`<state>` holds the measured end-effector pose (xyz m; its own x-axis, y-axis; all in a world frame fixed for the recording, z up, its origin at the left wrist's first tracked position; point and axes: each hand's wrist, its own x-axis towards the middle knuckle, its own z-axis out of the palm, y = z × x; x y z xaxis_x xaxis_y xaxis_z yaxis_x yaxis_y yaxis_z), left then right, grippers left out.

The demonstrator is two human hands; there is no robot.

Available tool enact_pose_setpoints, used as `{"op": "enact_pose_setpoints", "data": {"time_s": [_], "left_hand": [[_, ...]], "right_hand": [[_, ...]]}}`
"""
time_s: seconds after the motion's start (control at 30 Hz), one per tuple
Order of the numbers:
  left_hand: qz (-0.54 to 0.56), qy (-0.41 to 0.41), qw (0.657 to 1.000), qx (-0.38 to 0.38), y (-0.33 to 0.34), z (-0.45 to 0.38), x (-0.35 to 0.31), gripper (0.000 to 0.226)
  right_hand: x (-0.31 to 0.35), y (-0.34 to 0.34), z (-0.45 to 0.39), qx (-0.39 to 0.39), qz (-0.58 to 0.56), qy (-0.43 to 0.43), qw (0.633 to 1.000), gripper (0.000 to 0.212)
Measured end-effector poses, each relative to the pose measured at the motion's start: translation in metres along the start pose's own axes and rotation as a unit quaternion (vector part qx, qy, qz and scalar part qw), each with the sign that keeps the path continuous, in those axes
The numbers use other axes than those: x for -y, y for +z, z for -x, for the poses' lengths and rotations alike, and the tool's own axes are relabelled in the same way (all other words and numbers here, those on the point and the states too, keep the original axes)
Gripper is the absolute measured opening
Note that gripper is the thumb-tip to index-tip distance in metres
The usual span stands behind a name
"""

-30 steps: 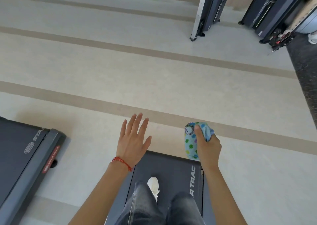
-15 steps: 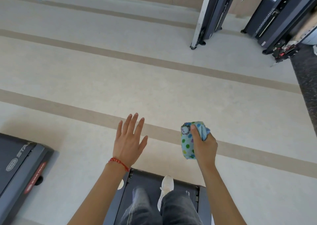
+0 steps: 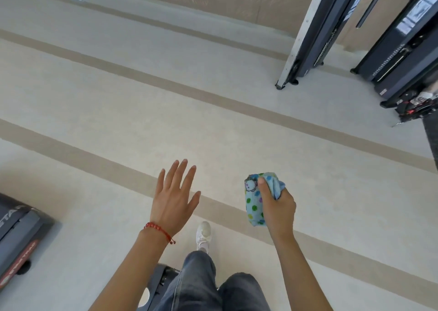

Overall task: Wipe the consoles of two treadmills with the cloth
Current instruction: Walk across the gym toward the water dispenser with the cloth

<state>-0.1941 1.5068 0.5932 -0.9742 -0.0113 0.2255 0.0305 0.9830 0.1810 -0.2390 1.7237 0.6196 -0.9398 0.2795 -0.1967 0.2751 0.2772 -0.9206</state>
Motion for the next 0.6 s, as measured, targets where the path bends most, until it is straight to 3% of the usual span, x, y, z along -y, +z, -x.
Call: {"op": "enact_pose_setpoints", "data": {"time_s": [0.33,0.6], "left_hand": [[-0.018,-0.026,0.999,-0.028,0.117,-0.135,0.102,0.055],[-0.009,-0.111,0.993,-0.032,0.110,-0.205,0.175,0.057]], "right_hand": [[-0.026,0.152,-0.155,0.012,-0.024,-0.025,0.999,0.021],[0.040,0.247,-0.219,0.114,0.003,-0.078,0.990,0.019]]}}
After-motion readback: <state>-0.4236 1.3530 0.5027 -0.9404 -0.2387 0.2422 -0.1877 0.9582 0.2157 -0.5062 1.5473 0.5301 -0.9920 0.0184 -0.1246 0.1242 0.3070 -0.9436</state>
